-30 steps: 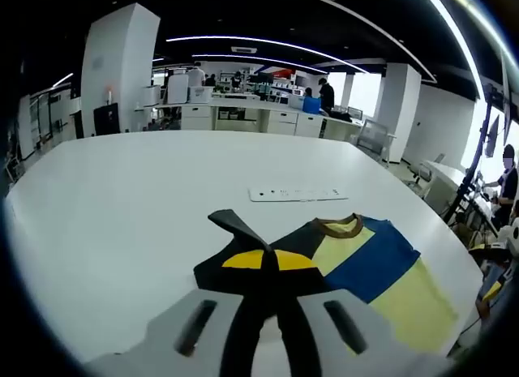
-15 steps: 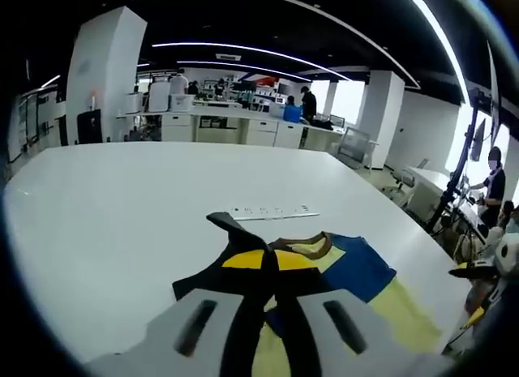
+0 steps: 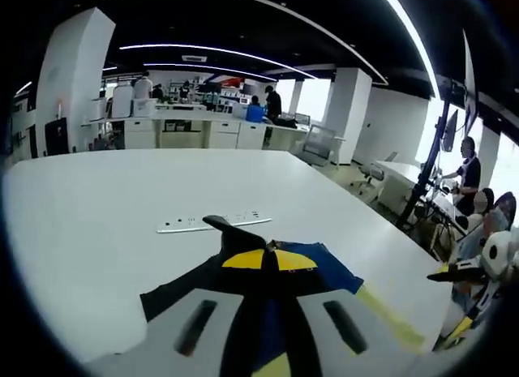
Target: Fold the garment on the visible template until the final outline fits inside the template.
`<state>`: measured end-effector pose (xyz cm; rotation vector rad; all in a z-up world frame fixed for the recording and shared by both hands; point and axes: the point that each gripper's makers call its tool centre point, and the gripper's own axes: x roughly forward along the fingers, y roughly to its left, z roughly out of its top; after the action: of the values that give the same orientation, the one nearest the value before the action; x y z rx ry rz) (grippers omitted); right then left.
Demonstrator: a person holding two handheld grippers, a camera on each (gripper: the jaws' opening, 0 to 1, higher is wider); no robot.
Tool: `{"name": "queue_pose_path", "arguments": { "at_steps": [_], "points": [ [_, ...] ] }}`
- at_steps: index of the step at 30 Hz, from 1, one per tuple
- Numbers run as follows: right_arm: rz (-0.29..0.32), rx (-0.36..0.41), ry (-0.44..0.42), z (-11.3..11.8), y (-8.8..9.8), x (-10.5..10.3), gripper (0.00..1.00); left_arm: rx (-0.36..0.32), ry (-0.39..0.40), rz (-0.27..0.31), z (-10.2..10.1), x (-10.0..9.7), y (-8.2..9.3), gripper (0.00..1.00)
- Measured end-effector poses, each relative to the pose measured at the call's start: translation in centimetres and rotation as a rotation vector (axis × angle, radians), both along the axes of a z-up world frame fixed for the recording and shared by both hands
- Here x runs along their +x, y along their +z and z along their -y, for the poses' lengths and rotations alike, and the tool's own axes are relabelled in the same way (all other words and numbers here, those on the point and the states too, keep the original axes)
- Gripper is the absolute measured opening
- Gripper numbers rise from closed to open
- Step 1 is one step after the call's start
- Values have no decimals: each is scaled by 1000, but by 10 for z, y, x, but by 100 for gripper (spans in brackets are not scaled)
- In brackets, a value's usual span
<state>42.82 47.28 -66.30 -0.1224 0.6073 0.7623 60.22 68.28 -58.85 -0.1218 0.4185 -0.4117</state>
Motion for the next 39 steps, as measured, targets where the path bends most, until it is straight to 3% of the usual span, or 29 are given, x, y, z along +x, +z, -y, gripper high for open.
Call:
{"name": "queue_pose_path", "arguments": {
  "at_steps": [26,39],
  "points": [
    [-46,-19,-20,13,-19,-4,99,-2,-185,-17,102,8,-28,0],
    [-69,-5,-51,21,-30,-2,99,17,-273,-95,145,-5,-76,0]
  ]
}}
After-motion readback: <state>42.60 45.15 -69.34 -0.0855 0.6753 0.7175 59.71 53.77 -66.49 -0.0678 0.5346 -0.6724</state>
